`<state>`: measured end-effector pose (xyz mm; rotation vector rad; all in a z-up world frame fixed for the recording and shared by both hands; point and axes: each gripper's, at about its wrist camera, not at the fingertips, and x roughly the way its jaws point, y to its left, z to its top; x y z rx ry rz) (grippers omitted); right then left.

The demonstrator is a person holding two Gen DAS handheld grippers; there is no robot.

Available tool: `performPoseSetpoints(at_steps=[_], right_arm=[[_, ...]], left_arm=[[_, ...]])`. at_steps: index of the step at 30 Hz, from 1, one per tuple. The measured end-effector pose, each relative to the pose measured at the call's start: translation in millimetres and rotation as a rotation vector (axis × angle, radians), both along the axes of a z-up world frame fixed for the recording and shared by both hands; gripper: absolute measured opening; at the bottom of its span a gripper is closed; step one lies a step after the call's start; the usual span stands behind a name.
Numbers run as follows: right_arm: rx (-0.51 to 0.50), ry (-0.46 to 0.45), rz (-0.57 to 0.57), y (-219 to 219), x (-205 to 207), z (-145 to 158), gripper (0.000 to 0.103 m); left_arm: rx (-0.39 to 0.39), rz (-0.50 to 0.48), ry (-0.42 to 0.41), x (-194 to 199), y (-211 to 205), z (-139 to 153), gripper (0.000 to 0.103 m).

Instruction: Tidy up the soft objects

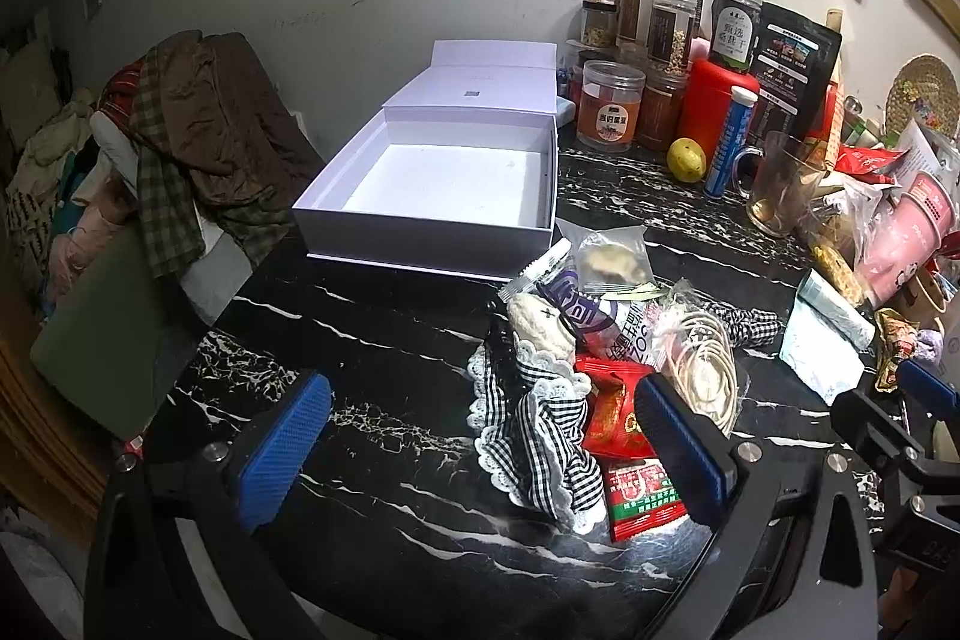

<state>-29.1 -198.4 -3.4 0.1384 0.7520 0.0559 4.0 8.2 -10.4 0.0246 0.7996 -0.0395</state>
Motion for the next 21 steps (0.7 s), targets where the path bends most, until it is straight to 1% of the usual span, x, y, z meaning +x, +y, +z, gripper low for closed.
performPoseSetpoints(at_steps=[6, 13, 17, 21], right_arm=[[-0.004, 0.013, 0.01, 0.6, 2.2, -1.8, 0.103], [-0.007, -0.005, 0.014, -1.0, 3.0, 0.9, 0.103], [0.004, -0.012, 0.028, 0.2, 4.0, 1.0, 0.103], [0.023, -0.015, 0.028, 0.2, 4.5, -0.6, 0.103]], left_arm=[[0.009, -0.01, -0.004, 1.6, -1.8, 1.9, 0.103], [0.013, -0.019, -0.023, 4.4, -5.3, 7.1, 0.103], [0.004, -0.026, -0.021, 6.7, -5.8, 6.9, 0.103], [-0.021, -0.02, -0.03, 5.2, -1.0, 5.1, 0.103]])
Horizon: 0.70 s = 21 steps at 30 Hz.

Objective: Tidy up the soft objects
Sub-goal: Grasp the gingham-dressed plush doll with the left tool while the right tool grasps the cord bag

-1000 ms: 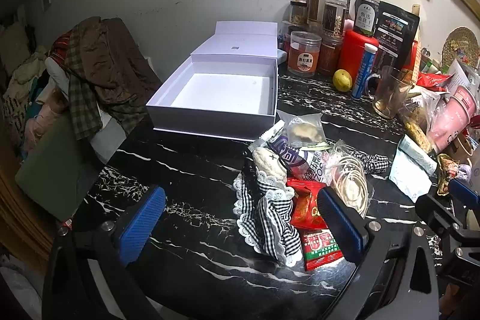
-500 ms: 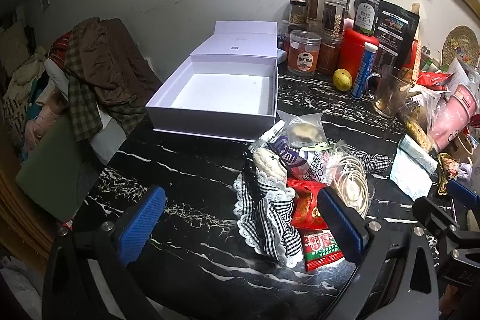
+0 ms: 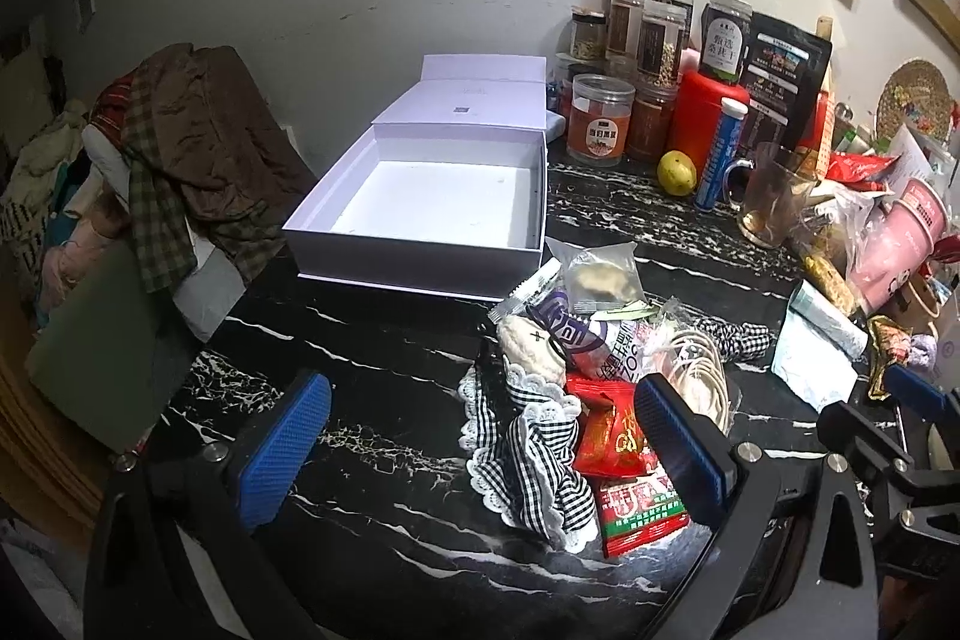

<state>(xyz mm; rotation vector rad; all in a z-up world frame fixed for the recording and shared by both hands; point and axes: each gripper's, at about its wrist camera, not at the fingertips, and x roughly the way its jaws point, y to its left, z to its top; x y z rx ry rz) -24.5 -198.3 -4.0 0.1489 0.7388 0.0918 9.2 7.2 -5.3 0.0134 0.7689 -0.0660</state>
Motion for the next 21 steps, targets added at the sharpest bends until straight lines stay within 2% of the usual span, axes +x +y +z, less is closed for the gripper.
performPoseSetpoints(at_steps=[5, 11, 21], right_arm=[[0.028, 0.031, 0.001, -0.8, 1.3, -8.1, 0.103], [0.052, 0.098, 0.024, 1.5, 6.0, -25.2, 0.103], [0.053, 0.145, 0.037, 1.8, 17.0, -41.0, 0.103]], left_arm=[[-0.042, 0.018, 0.031, 5.1, 12.1, -10.0, 0.103], [-0.112, -0.006, 0.138, 16.1, 18.4, -35.3, 0.103], [-0.087, -0.026, 0.174, 37.2, 12.3, -57.1, 0.102]])
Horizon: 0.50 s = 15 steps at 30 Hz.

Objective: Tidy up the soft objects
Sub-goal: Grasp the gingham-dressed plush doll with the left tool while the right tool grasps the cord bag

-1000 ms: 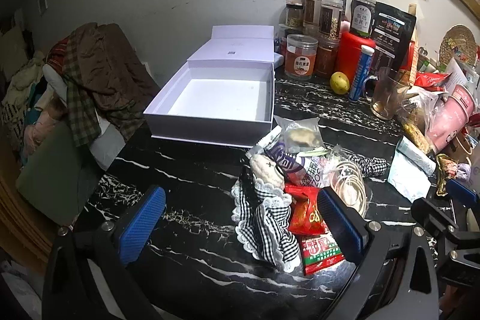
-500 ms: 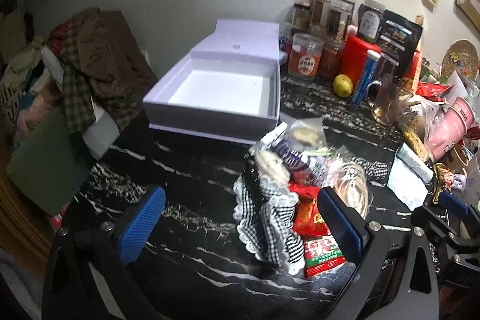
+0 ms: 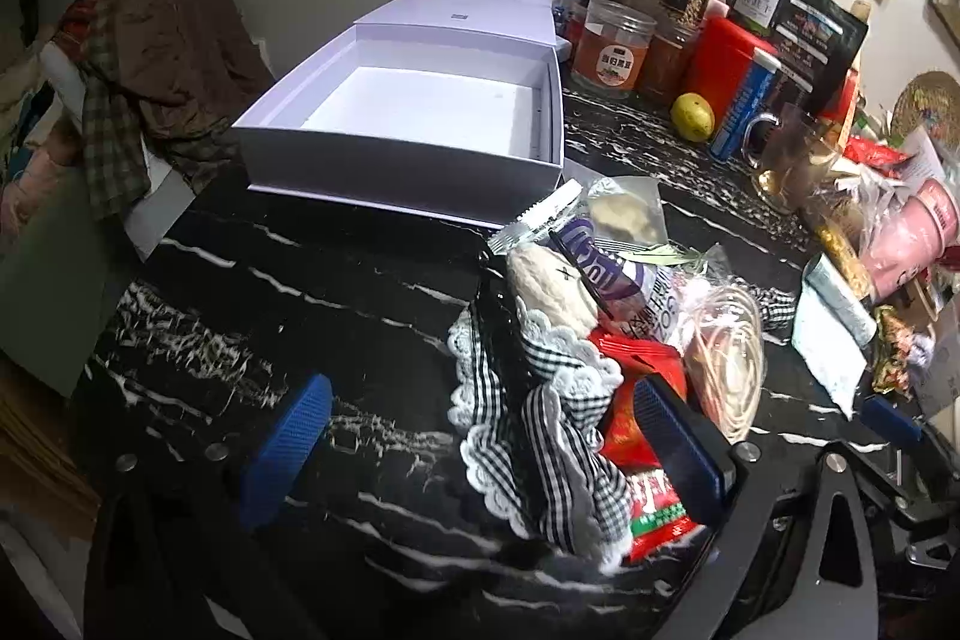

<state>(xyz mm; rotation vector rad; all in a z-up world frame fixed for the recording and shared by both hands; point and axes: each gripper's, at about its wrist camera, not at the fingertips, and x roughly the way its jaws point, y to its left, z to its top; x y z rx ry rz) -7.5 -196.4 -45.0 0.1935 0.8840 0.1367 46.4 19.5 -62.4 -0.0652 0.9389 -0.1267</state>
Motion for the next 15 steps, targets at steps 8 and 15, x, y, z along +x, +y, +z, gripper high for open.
performPoseSetpoints(at_steps=[8, 15], right_arm=[[0.025, 0.03, 0.019, -2.2, 16.8, -11.4, 0.103], [0.041, 0.057, 0.049, -0.1, 28.6, -19.3, 0.103]], left_arm=[[0.003, -0.034, 0.077, 26.2, -4.4, -25.6, 0.085], [0.019, -0.12, 0.132, 38.5, -20.3, -45.3, 0.082]])
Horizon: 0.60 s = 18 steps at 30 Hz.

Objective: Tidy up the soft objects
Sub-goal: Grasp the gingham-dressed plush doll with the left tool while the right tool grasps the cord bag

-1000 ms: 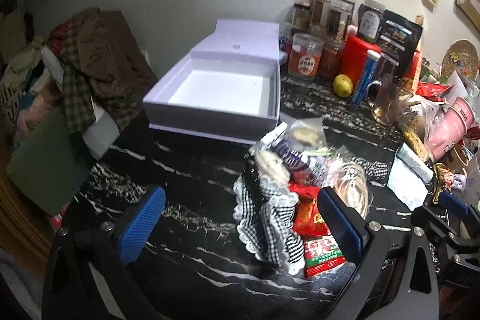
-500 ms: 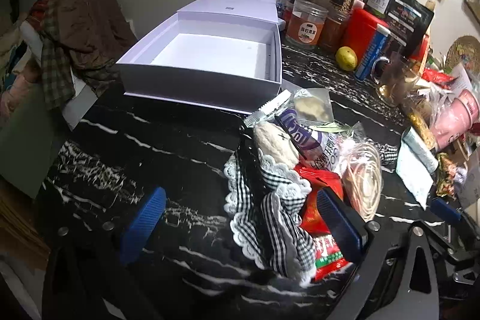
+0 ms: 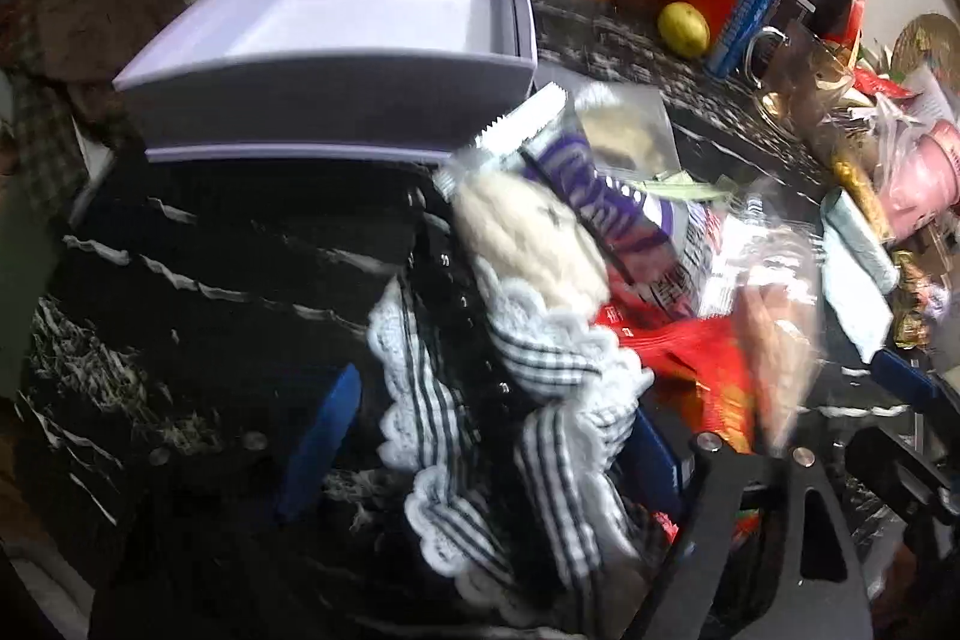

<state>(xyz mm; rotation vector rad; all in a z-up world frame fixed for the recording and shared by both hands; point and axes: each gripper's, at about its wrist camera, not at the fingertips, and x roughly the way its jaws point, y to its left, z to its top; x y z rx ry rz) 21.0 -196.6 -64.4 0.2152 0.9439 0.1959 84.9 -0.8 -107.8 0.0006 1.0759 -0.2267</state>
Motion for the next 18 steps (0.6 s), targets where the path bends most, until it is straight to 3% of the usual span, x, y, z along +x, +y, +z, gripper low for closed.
performPoseSetpoints(at_steps=[3, 6, 10, 18], right_arm=[[-0.009, -0.006, 0.014, 2.3, 3.7, -1.8, 0.103], [-0.027, -0.021, 0.03, 3.6, 7.2, -1.6, 0.103], [-0.068, -0.028, 0.056, 4.4, 14.2, -4.5, 0.103], [-0.105, -0.019, 0.128, 8.2, 35.5, -25.4, 0.103]], left_arm=[[0.01, -0.017, -0.021, -0.7, -4.2, 3.0, 0.06], [-0.001, -0.022, -0.029, -1.1, -2.6, 4.6, 0.049], [-0.049, -0.015, -0.025, -2.1, 5.0, 5.4, 0.046], [-0.063, -0.021, -0.081, -12.3, 9.6, 16.2, 0.046]])
